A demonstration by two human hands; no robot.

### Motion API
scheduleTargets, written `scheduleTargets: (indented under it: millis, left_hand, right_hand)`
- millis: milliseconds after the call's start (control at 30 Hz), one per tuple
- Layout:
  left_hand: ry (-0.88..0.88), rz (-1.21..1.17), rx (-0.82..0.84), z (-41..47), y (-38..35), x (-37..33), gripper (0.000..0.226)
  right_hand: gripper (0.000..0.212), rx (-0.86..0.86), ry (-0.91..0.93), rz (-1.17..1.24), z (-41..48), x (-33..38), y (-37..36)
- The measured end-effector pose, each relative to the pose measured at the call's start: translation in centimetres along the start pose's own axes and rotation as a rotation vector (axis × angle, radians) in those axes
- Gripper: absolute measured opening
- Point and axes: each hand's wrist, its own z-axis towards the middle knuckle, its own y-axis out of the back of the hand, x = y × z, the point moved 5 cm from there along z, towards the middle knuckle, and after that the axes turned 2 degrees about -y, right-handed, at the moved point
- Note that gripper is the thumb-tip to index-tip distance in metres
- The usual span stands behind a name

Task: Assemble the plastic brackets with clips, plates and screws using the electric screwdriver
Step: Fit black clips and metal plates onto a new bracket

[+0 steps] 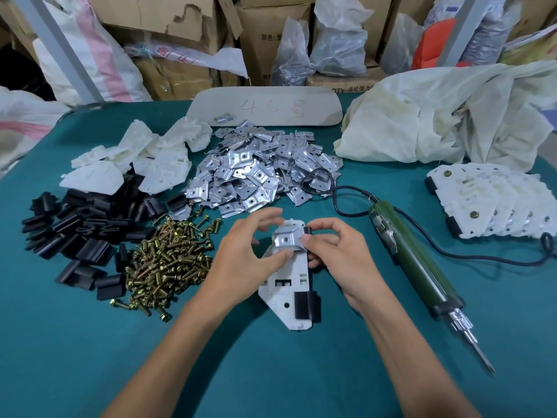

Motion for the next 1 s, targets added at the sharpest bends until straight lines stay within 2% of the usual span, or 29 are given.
scheduleTargets:
  millis: [100, 167, 367, 533, 667, 767, 800, 1000]
  left_hand:
    - [0.087, -0.162, 0.023, -0.6, -0.6, 0.7, 0.059]
    - [0.057, -0.221, 0.083, -0.8, -1.0, 0.4, 0.055]
    - [0.043, -0.222, 0.123, -0.8, -0.6, 0.4, 0.046]
    - [0.109, -0.315, 0.205, -0.7, -1.1, 0.8, 0.061]
    - [0.224, -0.447, 0.169, -1.3, -1.8, 0.5, 0.07]
    - [0.314, -0.587, 0.161, -1.6, -2.0, 0.8, 0.036]
    - [0.322, -0.598, 0.156, -1.6, -1.8, 0.6, 0.032]
    - [0.311, -0.604, 0.112, -1.5, -1.6, 0.8, 0.033]
  right_hand:
    - [0.028, 0.03, 0.001, 0.063, -0.1, 0.1, 0.0]
    - [0.026, 0.067, 0.004, 0.074, -0.2, 0.1, -0.1]
    - [0.02, 0.094, 0.005, 0.076, -0.5, 0.4, -0.6]
    - [0.022, 0.051, 0.012, 0.128, -0.7, 0.6, -0.7]
    - [0.028, 0.042, 0.055, 0.164, -0.8, 1.1, -0.7]
    - [0.028, 0.051, 0.07, 0.205, -0.9, 1.3, -0.6]
    - [0.027, 0.053, 0.07, 0.212, -0.9, 1.3, -0.6]
    - [0.024, 0.094, 0.059, 0.221, -0.9, 1.3, -0.6]
